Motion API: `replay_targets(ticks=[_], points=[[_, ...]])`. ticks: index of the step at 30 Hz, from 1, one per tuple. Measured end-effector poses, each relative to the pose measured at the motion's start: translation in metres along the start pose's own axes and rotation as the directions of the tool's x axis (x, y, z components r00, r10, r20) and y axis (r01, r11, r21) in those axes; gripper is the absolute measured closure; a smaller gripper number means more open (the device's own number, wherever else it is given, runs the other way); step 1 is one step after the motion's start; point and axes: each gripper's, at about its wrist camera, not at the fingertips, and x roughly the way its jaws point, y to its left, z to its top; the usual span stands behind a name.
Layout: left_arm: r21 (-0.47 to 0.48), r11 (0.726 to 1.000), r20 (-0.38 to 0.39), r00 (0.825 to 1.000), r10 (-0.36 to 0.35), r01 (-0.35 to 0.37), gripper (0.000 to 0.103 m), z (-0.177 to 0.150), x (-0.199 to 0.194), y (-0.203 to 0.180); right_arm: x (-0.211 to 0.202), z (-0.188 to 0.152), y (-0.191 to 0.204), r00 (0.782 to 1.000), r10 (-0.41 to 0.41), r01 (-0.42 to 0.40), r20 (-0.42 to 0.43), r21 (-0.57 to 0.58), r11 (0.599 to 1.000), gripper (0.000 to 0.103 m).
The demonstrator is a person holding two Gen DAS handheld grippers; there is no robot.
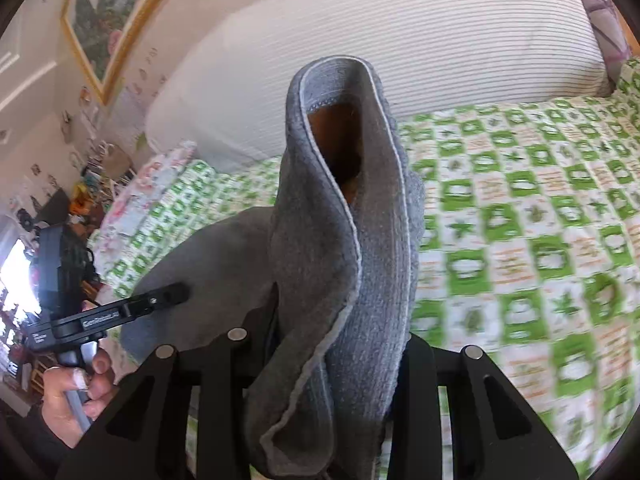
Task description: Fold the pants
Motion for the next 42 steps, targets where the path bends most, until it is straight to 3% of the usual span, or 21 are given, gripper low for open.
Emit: replay_targets(ticks=[9,18,30,42], points=[[-0.059,0.997,0.071,0.997,0.044,-0.04,0.087,0.008,-0.037,0.042,0.027,0.006,0.045,0.994,0.108,-0.108,0.006,0.025,0.994,0.068],[-0.123,0.989,0.119,0.988,0.095,-0.081,0.087,0.016,-0.056,0.08,0.058,0.019,0.084,0.987,0.162,-0.162,-0.017,-0.005,0.987,0.068],[-0.162,0.981,0.136,0.982,0.132,-0.109,0.087,0.04,-0.043,0.122,0.111,0.044,0.112,0.984,0.165,-0.168,-0.069,-0.047,0.985,0.068],[-0.158,0.982,0.105,0.987,0.123,-0.105,0.087,0.085,0.002,0.139,0.156,0.078,0.099,0.988,0.134,-0.136,-0.071,-0.024,0.99,0.068]])
